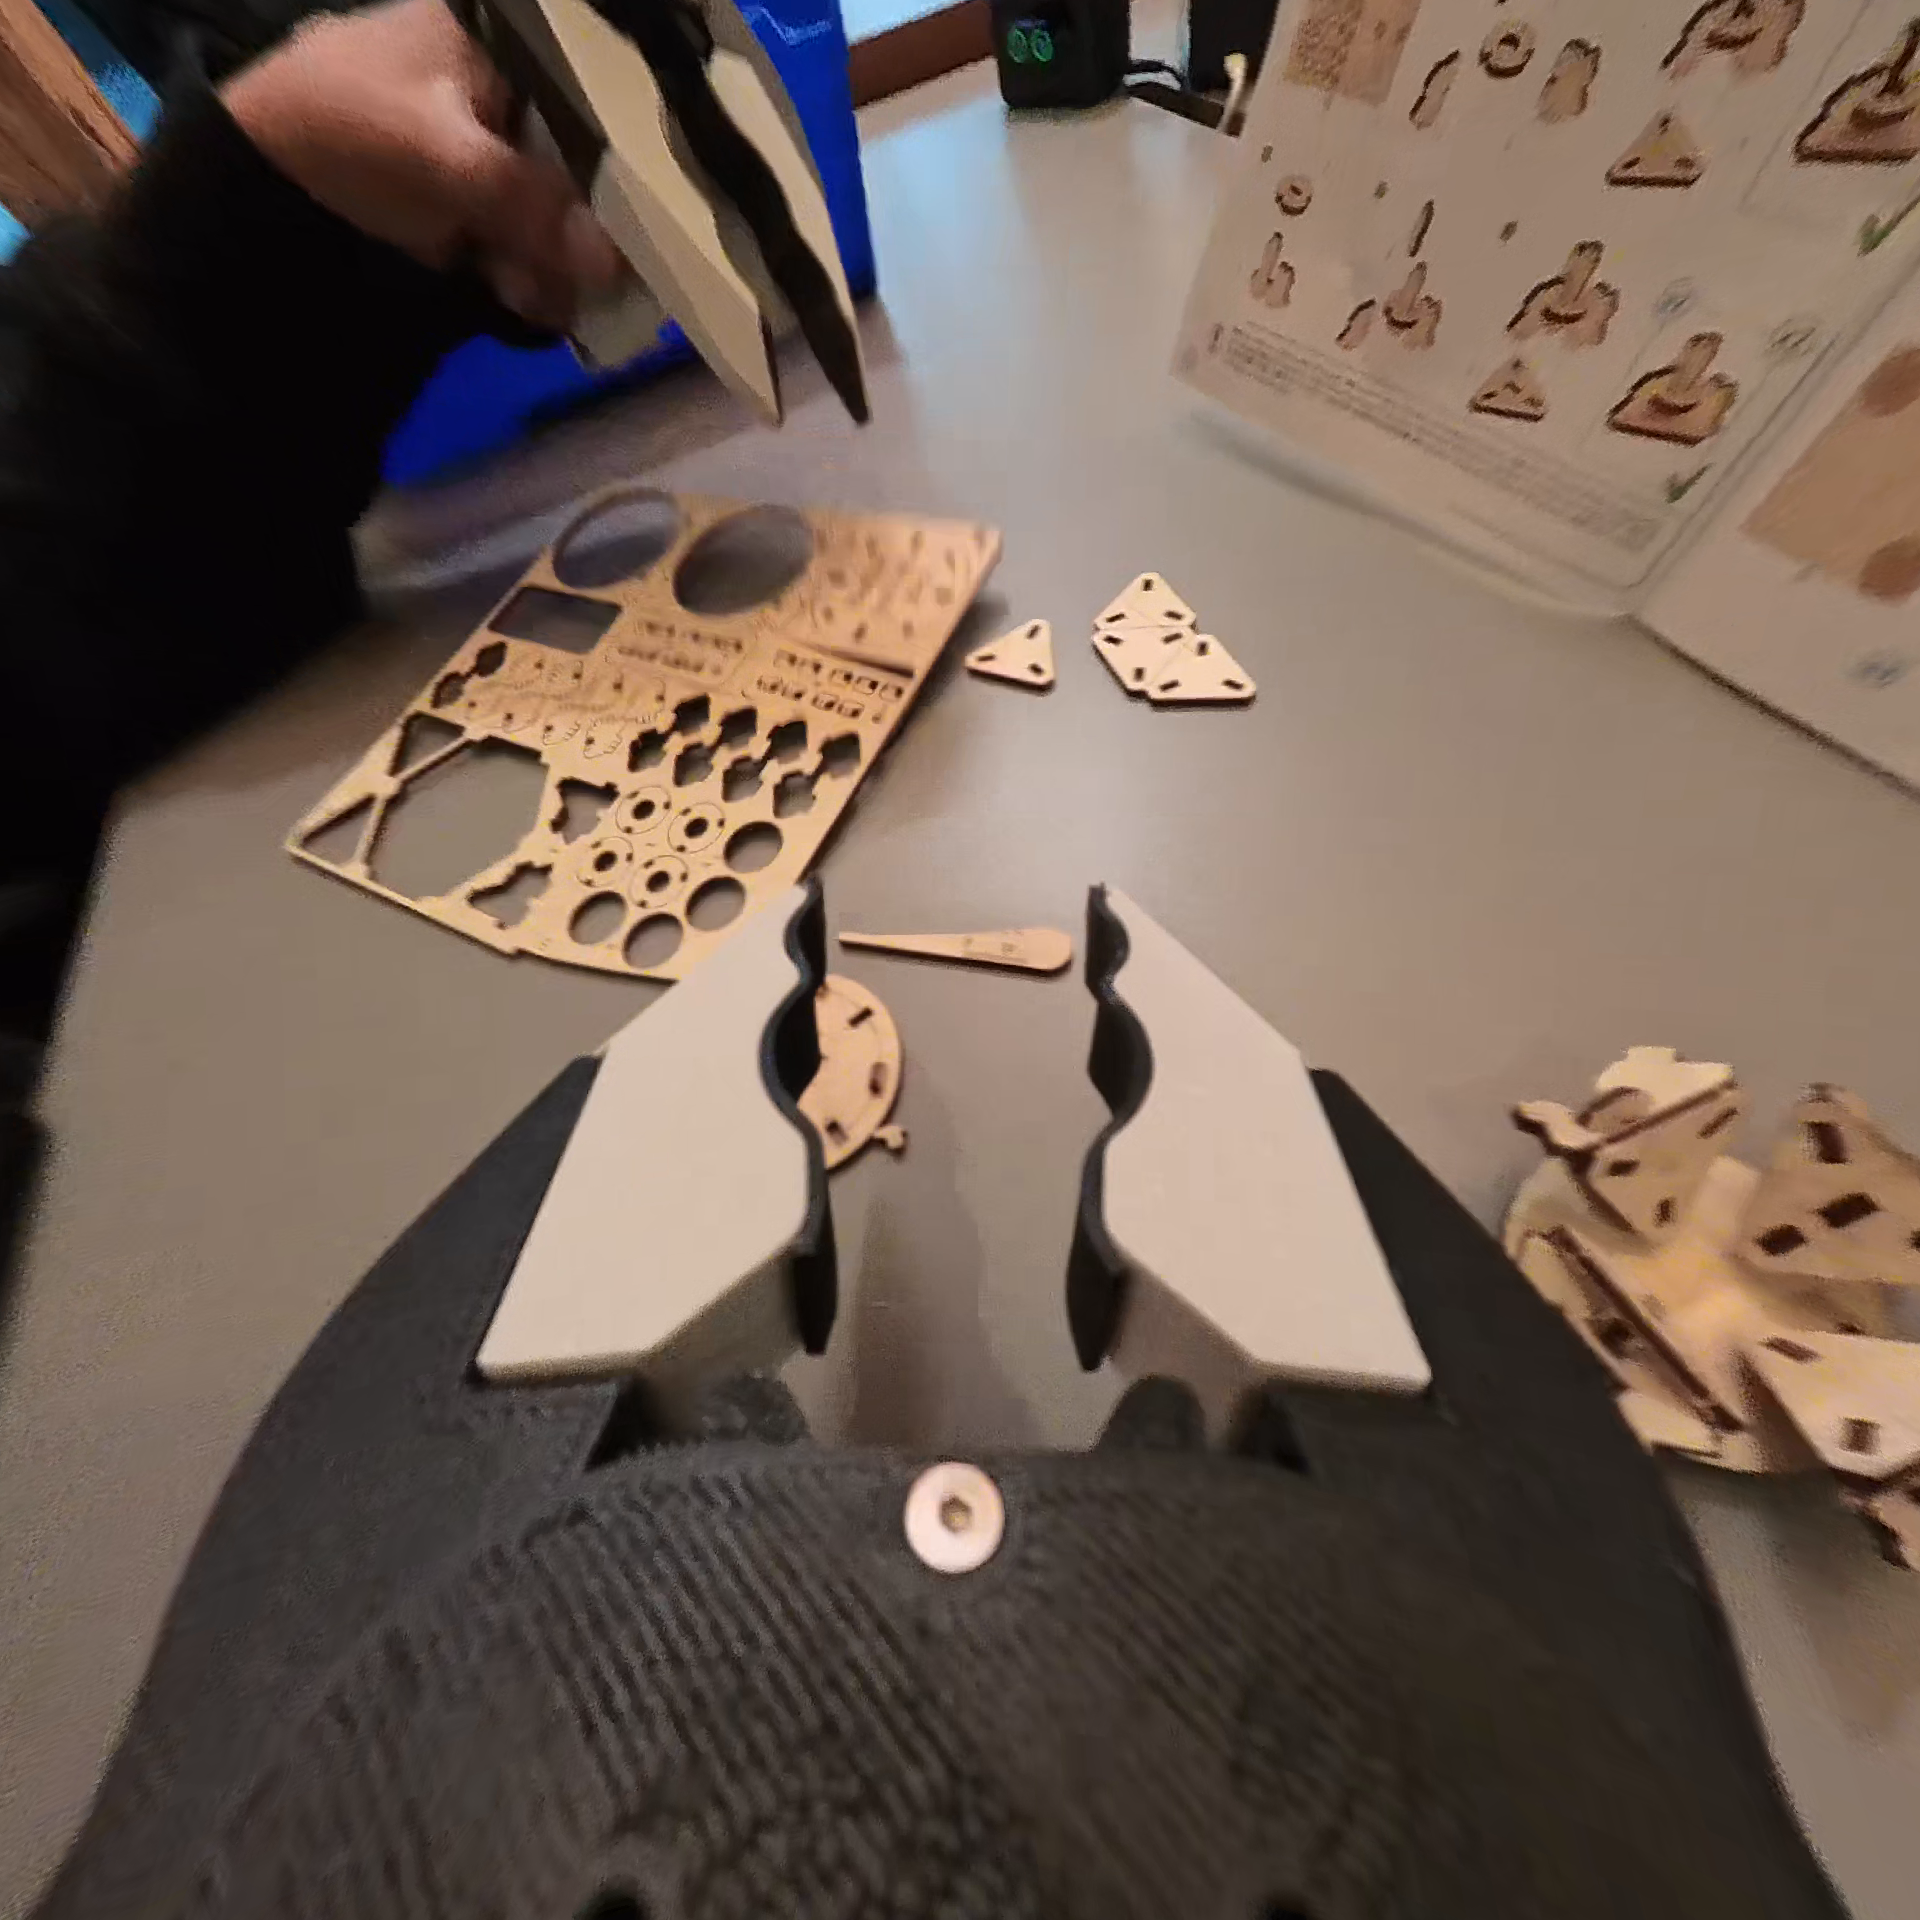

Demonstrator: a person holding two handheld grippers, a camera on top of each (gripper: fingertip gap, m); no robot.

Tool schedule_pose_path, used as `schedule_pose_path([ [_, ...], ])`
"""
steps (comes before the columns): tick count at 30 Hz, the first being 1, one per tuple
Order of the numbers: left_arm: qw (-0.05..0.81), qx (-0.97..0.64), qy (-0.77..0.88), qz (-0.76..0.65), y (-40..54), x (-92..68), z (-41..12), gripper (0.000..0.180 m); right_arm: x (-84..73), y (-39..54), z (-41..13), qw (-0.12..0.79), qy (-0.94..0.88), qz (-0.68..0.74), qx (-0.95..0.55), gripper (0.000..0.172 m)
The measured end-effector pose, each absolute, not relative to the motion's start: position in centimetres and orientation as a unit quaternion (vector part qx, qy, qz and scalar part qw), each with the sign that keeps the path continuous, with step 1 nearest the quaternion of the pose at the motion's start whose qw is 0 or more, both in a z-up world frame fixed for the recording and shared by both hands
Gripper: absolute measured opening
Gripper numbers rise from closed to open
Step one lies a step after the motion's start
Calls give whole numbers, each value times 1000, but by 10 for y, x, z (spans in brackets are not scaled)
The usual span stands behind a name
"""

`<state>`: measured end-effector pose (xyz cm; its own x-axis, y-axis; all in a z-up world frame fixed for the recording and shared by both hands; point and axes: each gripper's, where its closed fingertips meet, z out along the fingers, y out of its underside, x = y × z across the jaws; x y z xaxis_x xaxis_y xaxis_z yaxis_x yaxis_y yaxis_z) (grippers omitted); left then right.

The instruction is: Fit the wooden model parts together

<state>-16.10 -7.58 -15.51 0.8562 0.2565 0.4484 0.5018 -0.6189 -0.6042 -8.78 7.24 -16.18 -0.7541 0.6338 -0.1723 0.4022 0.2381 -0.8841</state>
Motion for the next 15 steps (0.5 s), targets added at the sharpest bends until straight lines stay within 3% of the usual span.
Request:
schedule_pose_path([
  [6,433,-862,-255,66,-74,-224,-151,61,-96,84,-167,176,-794,474,-337,61],
  [9,378,-872,-269,159,-78,-244,-175,89,-104,98,-173,223,-806,426,-347,76],
  [12,357,-874,-284,171,-70,-245,-189,103,-106,101,-179,248,-813,397,-346,87],
  [15,408,-864,-274,111,-42,-219,-171,118,-106,100,-180,256,-816,390,-342,92],
])
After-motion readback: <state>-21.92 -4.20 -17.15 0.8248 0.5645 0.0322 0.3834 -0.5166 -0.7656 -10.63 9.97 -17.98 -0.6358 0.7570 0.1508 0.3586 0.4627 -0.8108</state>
